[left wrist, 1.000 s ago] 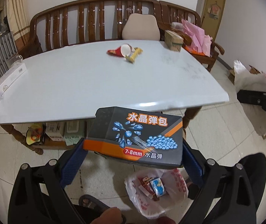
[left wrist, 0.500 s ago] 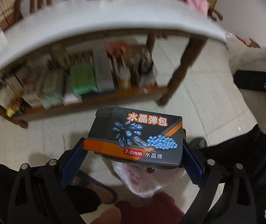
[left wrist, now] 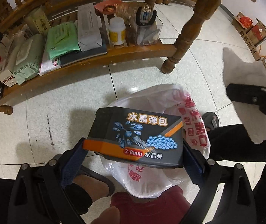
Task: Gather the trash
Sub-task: 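Carry the black packet and white tissue down to the plastic bag, then open both tools to drop the packet and tissue into the bag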
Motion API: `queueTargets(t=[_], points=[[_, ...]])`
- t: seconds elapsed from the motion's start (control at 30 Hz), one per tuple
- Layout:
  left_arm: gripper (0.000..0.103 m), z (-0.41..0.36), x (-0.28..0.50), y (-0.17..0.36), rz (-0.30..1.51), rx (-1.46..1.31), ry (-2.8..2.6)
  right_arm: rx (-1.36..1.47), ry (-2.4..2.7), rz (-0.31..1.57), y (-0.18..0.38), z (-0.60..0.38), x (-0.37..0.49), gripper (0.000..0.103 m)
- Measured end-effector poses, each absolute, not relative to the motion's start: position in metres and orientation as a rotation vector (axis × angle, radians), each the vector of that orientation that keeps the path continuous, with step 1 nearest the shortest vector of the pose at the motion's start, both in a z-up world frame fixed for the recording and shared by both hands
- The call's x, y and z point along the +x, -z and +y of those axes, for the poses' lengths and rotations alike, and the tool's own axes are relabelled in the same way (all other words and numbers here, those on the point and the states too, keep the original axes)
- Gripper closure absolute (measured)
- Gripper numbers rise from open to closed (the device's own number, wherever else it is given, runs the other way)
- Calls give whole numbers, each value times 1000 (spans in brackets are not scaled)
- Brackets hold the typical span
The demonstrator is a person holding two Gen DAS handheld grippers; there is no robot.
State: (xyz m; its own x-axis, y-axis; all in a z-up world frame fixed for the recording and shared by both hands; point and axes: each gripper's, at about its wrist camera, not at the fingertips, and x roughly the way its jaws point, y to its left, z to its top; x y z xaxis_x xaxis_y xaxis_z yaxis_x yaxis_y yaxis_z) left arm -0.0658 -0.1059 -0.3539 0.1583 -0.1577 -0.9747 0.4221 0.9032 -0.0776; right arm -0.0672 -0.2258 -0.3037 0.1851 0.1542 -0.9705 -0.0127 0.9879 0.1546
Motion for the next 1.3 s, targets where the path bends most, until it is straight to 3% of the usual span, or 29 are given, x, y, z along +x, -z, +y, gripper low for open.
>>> queueTargets(t=[0.6,1.2,1.23,1.3], points=[[12,-125,-88,429,1425,418,464,257,-101,1527,398,-226,-58,93],[11,-118,-89,456,1499,409,475,211,-121,1593,422,-208,-51,90],[11,-118,-89,455,1499,408,476,216,-123,1591,422,-208,-50,88],[9,-117,-87,454,1499,393,472,221,-118,1592,423,-209,-49,66]])
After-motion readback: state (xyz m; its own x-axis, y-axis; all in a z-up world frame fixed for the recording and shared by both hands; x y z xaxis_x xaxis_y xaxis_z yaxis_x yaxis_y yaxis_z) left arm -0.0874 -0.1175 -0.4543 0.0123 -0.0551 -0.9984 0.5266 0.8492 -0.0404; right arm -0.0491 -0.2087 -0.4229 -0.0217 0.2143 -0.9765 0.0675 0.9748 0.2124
